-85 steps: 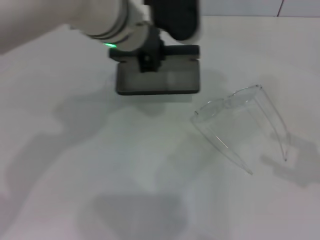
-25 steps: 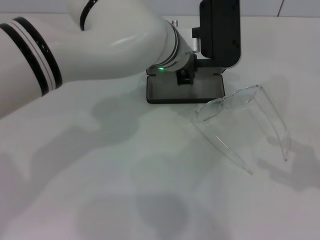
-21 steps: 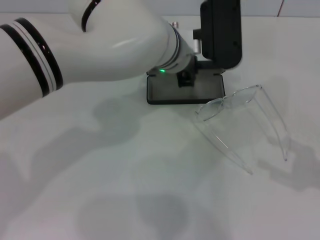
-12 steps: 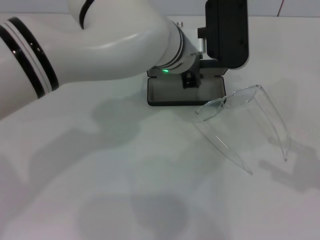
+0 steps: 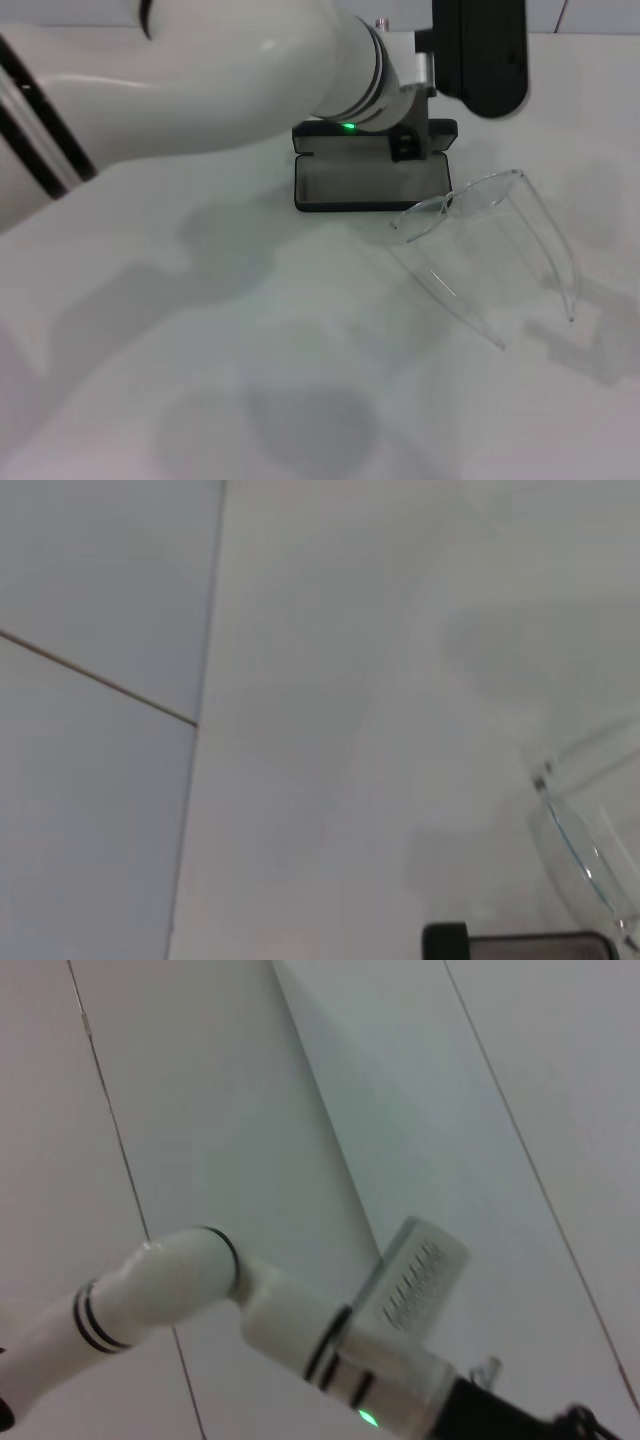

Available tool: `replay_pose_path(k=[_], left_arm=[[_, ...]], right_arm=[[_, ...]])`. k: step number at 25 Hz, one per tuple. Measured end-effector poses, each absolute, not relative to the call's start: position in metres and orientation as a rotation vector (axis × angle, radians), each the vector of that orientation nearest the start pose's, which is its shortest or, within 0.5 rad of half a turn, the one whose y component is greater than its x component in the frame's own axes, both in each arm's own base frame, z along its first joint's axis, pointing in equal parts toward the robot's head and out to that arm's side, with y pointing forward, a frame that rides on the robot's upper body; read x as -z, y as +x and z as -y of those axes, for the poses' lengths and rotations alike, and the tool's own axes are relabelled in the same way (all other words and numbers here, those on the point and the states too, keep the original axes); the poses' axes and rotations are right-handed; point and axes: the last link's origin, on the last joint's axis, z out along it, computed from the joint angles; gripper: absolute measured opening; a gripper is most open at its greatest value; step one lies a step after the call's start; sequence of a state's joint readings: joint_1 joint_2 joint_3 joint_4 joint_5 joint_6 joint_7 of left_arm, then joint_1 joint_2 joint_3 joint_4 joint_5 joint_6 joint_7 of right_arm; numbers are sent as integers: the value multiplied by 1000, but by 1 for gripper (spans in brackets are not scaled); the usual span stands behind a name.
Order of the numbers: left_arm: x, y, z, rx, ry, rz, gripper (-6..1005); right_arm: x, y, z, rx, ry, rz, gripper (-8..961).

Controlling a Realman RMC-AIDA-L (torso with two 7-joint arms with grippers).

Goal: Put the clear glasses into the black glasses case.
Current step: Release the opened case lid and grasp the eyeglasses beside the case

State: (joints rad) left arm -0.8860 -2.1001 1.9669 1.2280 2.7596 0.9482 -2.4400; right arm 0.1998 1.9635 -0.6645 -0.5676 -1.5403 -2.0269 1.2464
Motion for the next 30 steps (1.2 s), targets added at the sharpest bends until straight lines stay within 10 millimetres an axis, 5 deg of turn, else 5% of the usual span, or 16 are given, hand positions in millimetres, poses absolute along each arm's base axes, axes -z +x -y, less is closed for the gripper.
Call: replay_pose_path(k=[8, 12, 21, 27, 30], left_arm=[[56, -20, -367, -104, -2556, -211, 426], [24, -25, -361, 158, -2561, -29, 422], [-49, -105, -347, 801, -2375, 323, 358], [-68, -161, -316, 936, -2361, 379, 212], [-72, -174, -310, 965, -2369, 403, 158]], right_arm=[[-92, 308, -226, -1263, -2465, -499, 689], [-103, 308, -231, -1212, -2501, -490, 688], [-113, 304, -251, -886, -2683, -580, 688], [-137, 280, -273, -579, -2764, -533, 688], [-145, 258, -294, -379, -2815, -509, 688]])
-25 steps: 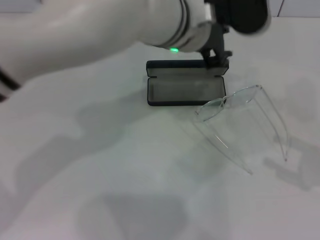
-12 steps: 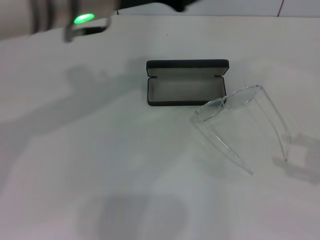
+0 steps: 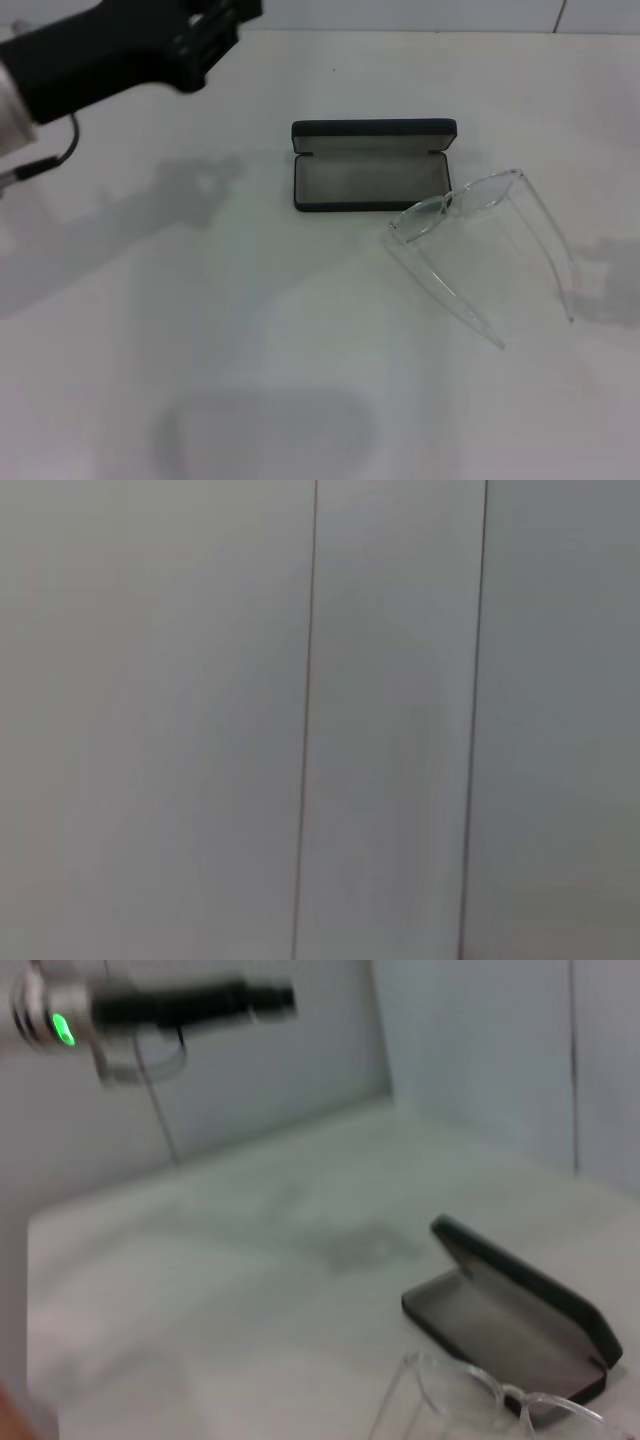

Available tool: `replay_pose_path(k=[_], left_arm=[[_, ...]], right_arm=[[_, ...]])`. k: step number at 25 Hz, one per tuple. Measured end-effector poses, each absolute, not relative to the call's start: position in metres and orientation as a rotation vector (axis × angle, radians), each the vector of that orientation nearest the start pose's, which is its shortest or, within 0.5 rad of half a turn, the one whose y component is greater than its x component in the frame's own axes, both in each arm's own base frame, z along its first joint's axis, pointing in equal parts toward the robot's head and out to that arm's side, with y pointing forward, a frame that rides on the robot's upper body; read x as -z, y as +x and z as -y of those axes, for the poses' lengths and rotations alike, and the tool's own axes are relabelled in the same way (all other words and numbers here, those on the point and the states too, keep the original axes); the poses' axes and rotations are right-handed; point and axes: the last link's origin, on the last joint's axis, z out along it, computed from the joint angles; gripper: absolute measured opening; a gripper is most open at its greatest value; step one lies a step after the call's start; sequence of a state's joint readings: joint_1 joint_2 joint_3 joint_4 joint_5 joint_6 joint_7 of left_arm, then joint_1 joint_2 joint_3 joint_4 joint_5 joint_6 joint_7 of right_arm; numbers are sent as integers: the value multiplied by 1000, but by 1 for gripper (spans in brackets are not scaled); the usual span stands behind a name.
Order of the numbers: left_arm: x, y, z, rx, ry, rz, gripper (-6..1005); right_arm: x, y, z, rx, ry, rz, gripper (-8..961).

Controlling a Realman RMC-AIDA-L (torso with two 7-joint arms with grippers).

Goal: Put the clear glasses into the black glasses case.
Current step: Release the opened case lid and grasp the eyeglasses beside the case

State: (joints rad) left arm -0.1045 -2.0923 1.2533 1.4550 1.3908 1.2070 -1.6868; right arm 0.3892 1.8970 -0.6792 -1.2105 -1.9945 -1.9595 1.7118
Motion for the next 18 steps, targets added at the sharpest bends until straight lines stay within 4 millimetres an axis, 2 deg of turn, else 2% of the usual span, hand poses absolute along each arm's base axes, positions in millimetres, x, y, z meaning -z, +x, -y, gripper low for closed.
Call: replay_pose_path(k=[3, 5, 10, 13, 18], left_arm=[[-75, -195, -304, 1063, -2364, 448, 103], [-76, -204, -300, 1145, -2347, 450, 105], [-77, -225, -295, 1313, -2290, 472, 107], [-74, -226, -296, 1318, -2306, 476, 105], [-72, -225, -296, 1311, -2314, 468, 102]], right_arm=[[-138, 228, -316, -157, -2923, -452, 688], [-131, 208, -329, -3, -2980, -410, 688], [-114, 163, -359, 371, -3001, -238, 689], [-105, 142, -370, 507, -2995, -136, 688], [-83, 107, -387, 593, -2970, 75, 584]])
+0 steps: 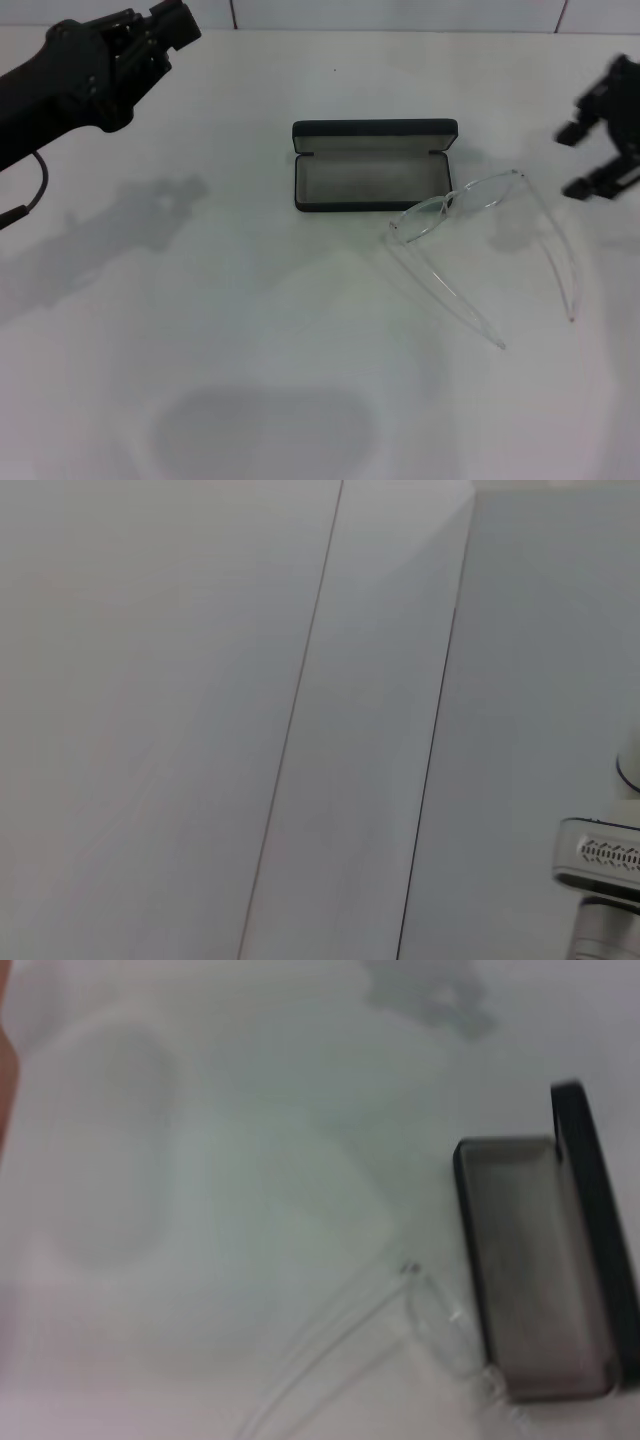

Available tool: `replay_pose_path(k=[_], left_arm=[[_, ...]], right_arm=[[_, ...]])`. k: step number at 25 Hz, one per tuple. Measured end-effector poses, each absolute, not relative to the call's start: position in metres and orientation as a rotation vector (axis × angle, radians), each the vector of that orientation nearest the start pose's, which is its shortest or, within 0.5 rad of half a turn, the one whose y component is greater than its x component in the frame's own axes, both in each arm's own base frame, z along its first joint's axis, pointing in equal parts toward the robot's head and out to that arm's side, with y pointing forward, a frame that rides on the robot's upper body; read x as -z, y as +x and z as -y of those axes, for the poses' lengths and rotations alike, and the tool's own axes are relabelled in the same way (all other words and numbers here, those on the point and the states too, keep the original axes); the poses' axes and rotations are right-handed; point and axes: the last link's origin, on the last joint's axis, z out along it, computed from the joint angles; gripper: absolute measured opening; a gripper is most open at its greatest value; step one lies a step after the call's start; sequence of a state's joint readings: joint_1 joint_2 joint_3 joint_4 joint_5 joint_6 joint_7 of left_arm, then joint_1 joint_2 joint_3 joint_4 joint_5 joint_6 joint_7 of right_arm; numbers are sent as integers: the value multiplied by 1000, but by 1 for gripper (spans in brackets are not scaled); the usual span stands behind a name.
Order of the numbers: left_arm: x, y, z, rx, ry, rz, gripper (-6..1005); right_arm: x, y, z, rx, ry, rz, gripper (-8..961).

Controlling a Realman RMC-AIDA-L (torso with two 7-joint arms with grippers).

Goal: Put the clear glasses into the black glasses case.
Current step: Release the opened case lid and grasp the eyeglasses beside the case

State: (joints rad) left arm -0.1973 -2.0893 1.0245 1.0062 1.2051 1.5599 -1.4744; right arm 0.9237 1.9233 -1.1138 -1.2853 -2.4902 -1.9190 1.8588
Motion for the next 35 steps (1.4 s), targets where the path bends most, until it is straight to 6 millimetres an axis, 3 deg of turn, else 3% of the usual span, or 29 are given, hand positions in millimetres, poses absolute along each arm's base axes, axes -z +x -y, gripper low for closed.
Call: replay_pose_path(k=[6, 12, 22, 35], left_arm=[[-70, -227, -295, 1315, -2317, 486, 100], [-69, -228, -293, 1319, -2320, 497, 99], [-69, -232, -291, 1325, -2310, 509, 97], [-72, -232, -294, 1320, -2292, 500, 94]], right_arm=[[-46, 86, -401, 724, -2904, 289, 579], [-4, 90, -412, 849, -2871, 417, 574], [27, 97, -418, 882, -2833, 566, 565], [50, 102, -425, 822, -2853, 642, 554]])
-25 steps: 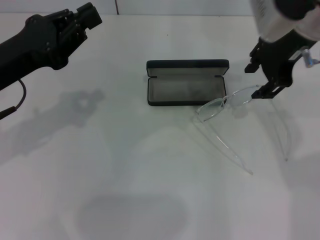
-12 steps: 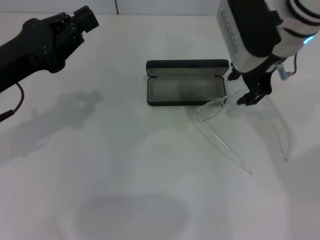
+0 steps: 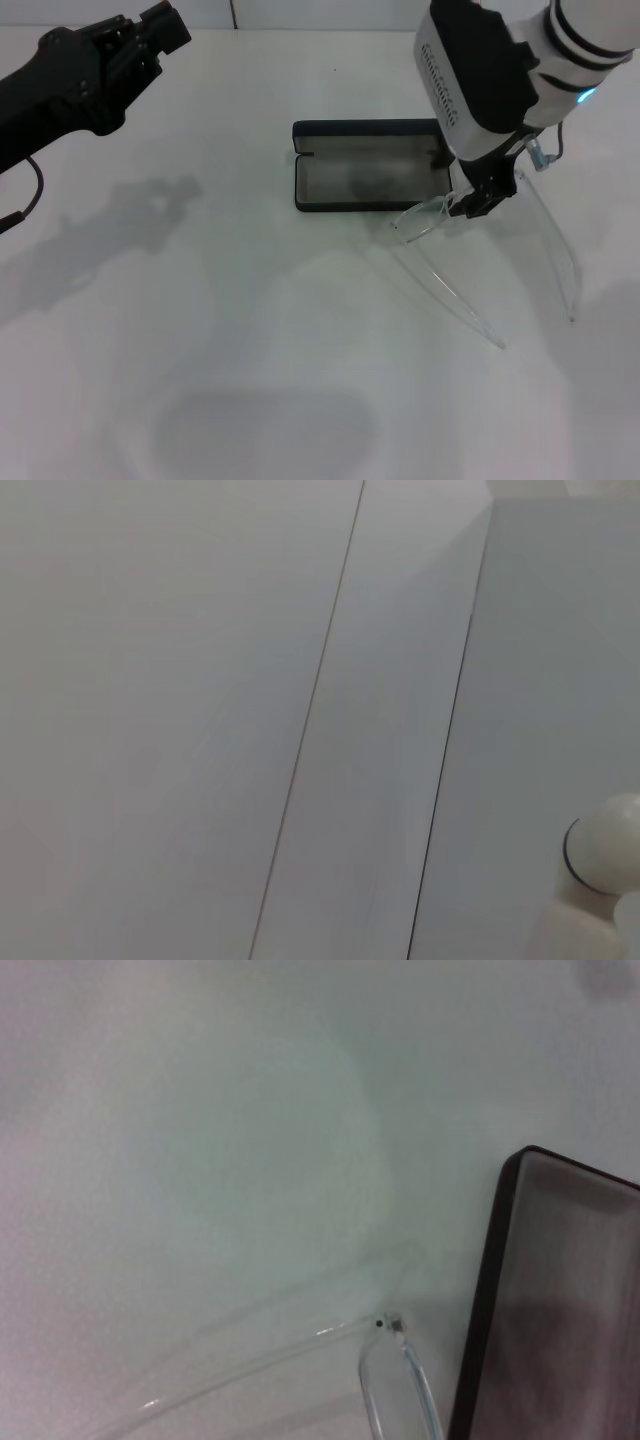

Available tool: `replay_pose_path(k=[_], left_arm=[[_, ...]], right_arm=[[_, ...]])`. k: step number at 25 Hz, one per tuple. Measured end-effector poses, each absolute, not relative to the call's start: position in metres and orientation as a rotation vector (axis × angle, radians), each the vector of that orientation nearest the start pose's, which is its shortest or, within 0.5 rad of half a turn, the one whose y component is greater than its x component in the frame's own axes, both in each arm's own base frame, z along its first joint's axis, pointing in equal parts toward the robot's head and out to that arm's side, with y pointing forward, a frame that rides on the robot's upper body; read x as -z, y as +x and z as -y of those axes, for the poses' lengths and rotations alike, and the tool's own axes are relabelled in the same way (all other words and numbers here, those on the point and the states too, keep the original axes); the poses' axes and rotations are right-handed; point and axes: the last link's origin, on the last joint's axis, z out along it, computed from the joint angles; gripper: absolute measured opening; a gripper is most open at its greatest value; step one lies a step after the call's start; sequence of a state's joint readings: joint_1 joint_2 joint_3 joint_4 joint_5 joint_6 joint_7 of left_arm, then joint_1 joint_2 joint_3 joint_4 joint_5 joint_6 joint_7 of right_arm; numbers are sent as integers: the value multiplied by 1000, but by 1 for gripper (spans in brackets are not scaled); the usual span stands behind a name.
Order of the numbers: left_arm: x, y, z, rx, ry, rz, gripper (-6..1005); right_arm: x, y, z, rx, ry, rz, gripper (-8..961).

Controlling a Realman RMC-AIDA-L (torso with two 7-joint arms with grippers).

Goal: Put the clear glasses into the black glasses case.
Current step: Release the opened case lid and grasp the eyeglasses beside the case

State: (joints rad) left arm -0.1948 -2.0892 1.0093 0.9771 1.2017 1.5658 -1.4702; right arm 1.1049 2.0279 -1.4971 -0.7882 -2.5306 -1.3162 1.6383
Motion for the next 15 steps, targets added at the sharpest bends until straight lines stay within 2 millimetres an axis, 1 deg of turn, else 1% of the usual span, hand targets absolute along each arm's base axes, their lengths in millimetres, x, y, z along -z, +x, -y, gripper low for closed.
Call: replay_pose_path(k=[8, 15], left_arm=[[-71, -233, -294, 1319, -2291, 508, 93], [-70, -235, -293, 1316, -2287, 513, 92]], right_arm=[[58, 103, -428, 816, -2876, 639, 547], [61, 109, -427, 839, -2878, 635, 541]])
